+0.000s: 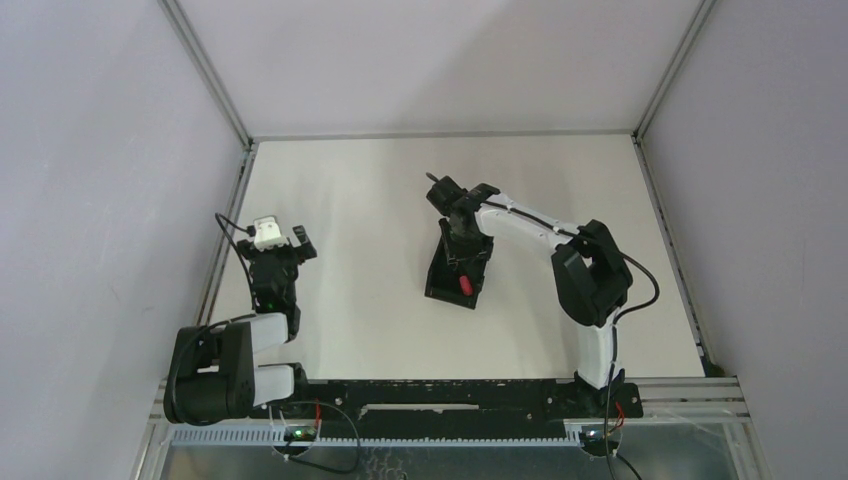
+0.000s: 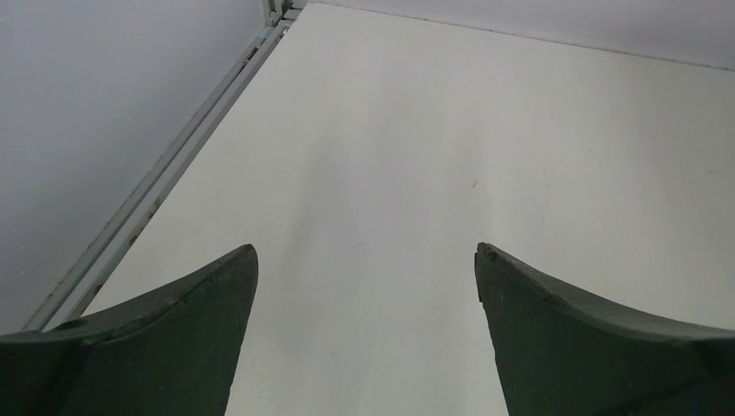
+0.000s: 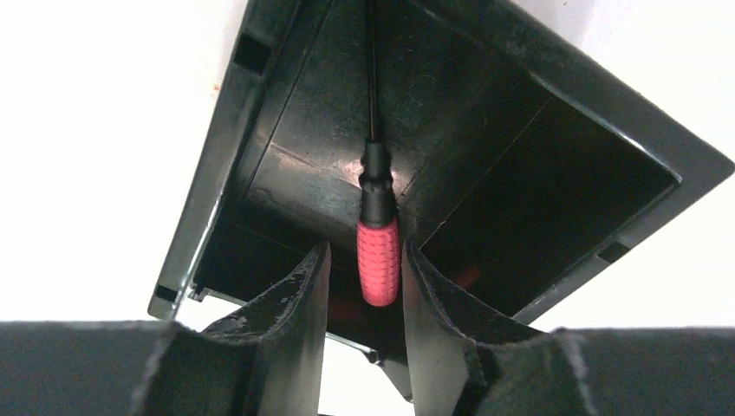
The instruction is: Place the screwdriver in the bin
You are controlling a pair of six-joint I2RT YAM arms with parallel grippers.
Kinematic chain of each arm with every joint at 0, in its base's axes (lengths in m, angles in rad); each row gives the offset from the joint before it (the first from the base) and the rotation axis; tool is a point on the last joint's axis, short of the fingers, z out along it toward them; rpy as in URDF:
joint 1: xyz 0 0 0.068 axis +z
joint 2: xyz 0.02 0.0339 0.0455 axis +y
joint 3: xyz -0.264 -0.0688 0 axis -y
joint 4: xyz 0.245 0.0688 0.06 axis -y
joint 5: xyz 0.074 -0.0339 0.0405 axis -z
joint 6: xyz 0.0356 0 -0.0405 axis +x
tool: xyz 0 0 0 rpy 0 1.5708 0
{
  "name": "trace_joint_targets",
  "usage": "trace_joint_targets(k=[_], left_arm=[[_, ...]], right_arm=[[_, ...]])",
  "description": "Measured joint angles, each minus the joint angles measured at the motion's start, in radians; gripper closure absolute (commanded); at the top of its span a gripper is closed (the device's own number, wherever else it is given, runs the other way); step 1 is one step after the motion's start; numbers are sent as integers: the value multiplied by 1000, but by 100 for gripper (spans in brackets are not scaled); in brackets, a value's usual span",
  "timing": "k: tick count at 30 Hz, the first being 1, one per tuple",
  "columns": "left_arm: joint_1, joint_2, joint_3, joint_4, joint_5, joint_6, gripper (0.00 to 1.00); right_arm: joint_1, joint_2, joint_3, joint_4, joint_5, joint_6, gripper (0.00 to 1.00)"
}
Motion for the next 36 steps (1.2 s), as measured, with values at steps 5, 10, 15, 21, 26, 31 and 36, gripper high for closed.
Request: trace_joint_targets(k=[5, 10, 15, 21, 26, 31, 36], left_arm=[[0, 0, 0, 0, 0, 0, 0], [0, 0, 0, 0, 0, 0, 0], [0, 0, 0, 0, 0, 0, 0], [0, 0, 0, 0, 0, 0, 0], [0, 0, 0, 0, 0, 0, 0], [0, 0, 0, 0, 0, 0, 0], [0, 0, 0, 0, 0, 0, 0]], right_arm=[[5, -55, 0, -6, 11, -4, 47], [5, -251, -19, 29, 22, -40, 0], [-21, -577, -195, 165, 29, -100, 0], [-119, -911, -543, 380, 31, -147, 0], [-203, -1120, -871, 484, 63, -143, 0], [-284, -1304, -1068, 533, 82, -116, 0], [-313, -1379, -1111, 554, 101, -94, 0]])
